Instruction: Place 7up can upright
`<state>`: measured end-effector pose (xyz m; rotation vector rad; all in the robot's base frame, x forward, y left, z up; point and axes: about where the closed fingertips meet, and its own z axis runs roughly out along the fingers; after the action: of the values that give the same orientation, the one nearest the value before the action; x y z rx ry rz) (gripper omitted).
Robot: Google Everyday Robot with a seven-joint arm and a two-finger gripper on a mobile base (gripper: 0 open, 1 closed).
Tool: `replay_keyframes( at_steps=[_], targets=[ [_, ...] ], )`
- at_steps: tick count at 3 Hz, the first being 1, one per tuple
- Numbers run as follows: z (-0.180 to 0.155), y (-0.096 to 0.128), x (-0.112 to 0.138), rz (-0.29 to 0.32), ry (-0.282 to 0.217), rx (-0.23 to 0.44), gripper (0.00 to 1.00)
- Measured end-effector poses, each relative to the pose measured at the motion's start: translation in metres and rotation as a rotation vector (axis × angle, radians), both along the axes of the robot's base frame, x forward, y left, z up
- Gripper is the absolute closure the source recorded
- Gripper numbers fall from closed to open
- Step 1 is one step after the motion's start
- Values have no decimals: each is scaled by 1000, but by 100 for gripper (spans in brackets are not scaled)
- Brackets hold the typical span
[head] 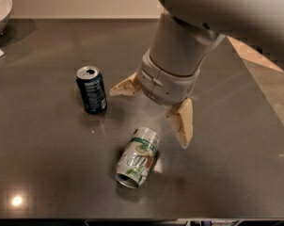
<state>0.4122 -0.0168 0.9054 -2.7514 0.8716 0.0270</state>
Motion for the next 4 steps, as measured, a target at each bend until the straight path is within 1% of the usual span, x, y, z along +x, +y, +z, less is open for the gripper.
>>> replay_keyframes(
  at_steps=[1,2,3,4],
  targets=[
    [-21,7,-21,89,11,-62,0],
    [-39,12,-41,142,27,-115,0],
    [-51,15,-52,156,29,-148,0],
    [-59,18,-59,158,20,-169,0]
  ],
)
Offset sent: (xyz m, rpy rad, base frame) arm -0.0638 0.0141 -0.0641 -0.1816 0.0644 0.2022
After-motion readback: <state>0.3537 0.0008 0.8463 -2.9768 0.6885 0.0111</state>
